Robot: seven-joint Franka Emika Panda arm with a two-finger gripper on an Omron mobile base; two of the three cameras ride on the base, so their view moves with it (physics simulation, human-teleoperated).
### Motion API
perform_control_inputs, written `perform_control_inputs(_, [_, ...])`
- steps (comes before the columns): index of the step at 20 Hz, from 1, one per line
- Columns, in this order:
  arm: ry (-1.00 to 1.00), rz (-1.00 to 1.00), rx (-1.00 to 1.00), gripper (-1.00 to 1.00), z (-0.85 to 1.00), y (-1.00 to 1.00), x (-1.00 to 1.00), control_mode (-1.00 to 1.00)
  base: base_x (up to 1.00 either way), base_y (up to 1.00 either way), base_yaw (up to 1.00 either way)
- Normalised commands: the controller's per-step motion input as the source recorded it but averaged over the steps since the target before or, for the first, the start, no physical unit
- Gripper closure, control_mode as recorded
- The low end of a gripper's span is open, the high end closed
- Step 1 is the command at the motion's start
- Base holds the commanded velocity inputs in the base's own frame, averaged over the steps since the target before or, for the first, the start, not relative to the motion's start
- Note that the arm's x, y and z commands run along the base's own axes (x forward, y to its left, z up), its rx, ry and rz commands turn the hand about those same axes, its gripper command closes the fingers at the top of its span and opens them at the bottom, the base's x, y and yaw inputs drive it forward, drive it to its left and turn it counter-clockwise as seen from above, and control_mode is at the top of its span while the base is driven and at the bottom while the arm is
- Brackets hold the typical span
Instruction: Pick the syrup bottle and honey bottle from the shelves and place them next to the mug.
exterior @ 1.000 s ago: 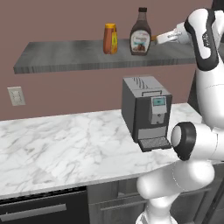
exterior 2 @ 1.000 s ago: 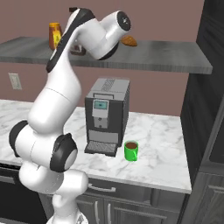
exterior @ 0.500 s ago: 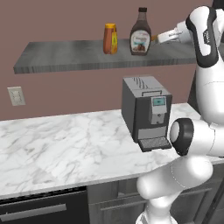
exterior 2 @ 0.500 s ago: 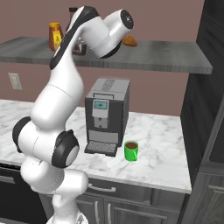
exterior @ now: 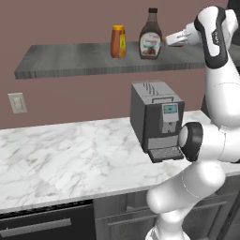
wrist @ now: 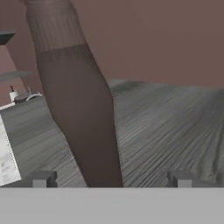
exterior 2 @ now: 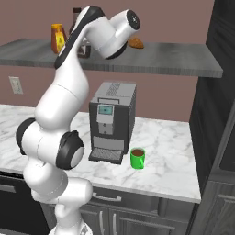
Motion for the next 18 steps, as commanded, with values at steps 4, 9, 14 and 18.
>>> perform_control_inputs(4, [0.00,0.00,0.00,-1.00,0.00,0.07,0.07,-1.00,0.00,0.00,0.00])
perform_control_inputs(9, [0.00,0.00,0.00,-1.00,0.00,0.08,0.00,-1.00,0.00,0.00,0.00])
perform_control_inputs(14, [0.00,0.00,0.00,-1.00,0.00,0.08,0.01,-1.00,0.00,0.00,0.00])
perform_control_inputs(18, [0.00,0.00,0.00,-1.00,0.00,0.08,0.02,-1.00,0.00,0.00,0.00])
